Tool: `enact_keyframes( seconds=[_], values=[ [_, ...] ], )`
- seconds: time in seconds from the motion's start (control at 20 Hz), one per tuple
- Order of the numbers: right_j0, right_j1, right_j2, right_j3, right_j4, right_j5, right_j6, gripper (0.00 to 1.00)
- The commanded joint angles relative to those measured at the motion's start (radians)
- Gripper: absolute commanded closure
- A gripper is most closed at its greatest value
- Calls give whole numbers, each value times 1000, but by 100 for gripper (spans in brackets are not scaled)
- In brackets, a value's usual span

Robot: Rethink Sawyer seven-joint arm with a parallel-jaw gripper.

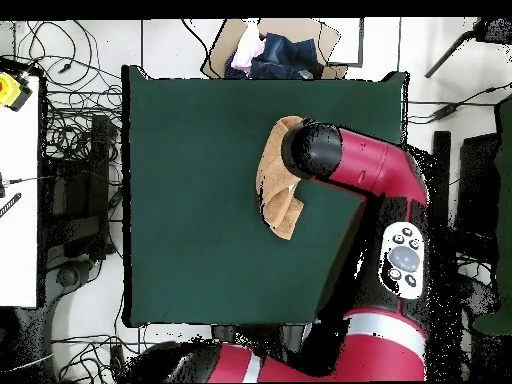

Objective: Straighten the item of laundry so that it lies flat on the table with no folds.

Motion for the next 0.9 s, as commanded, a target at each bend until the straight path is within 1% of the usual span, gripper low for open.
enact_keyframes(
  seconds=[0.05,0.15,0.25,0.45,0.6,0.9],
  values=[
    [-5,74,125,81,10,-91,113,0],
    [9,72,106,68,-14,-118,100,0],
    [30,65,81,64,-45,-175,95,0],
    [35,62,75,40,-82,-239,68,0],
    [27,61,88,29,-98,-264,55,0],
    [-2,71,124,16,-109,-255,35,0]
  ],
)
